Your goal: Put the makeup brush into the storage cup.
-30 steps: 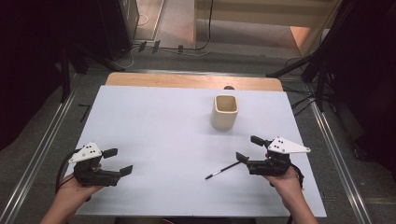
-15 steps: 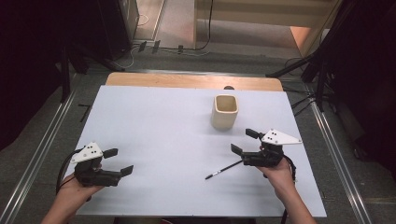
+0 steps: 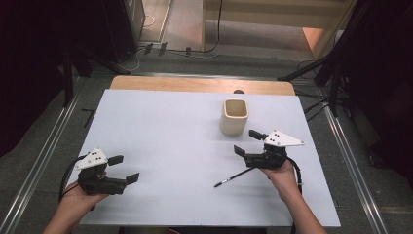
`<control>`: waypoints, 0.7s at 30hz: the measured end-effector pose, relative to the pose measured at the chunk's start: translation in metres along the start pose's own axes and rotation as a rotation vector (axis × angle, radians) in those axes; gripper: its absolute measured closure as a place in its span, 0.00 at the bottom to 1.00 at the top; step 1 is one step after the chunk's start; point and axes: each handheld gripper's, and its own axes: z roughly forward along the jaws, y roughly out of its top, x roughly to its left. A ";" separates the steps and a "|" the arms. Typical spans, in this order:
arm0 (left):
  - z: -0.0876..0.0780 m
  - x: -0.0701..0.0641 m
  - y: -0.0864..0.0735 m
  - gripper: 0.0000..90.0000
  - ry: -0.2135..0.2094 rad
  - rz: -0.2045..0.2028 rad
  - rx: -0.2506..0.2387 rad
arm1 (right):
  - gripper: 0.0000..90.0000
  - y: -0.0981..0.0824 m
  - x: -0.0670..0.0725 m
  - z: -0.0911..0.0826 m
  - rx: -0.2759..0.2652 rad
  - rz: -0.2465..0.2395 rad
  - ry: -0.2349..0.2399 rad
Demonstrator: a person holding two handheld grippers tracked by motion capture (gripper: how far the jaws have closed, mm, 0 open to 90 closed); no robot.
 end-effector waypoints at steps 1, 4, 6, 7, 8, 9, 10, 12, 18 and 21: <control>0.000 0.000 0.000 0.10 0.000 -0.002 -0.001 | 0.20 0.000 0.000 0.000 0.000 0.000 0.000; 0.000 0.000 0.000 0.10 0.002 -0.004 0.001 | 0.20 0.002 -0.001 0.007 -0.003 0.001 0.004; 0.000 0.001 0.000 0.10 0.001 -0.004 0.003 | 0.21 0.002 -0.001 0.011 -0.002 -0.004 0.008; 0.000 0.001 0.000 0.10 0.001 -0.004 0.003 | 0.21 0.002 -0.001 0.013 -0.003 -0.003 0.011; 0.000 0.001 0.000 0.10 0.002 -0.004 0.003 | 0.21 0.002 0.000 0.015 -0.003 -0.008 0.018; -0.001 0.001 0.000 0.10 0.003 -0.004 0.006 | 0.21 0.002 0.000 0.015 -0.003 -0.008 0.018; 0.000 0.001 0.000 0.10 0.001 -0.006 0.005 | 0.21 0.002 0.000 0.017 -0.005 -0.010 0.022; 0.000 0.001 0.000 0.10 0.001 -0.004 0.007 | 0.21 0.004 0.001 0.022 -0.002 -0.018 0.032; -0.002 0.002 -0.001 0.10 0.005 -0.013 0.006 | 0.21 0.009 0.008 0.025 0.076 -0.064 0.003; -0.002 0.001 -0.002 0.10 0.006 -0.015 0.002 | 0.20 0.015 0.011 0.023 0.145 -0.044 0.004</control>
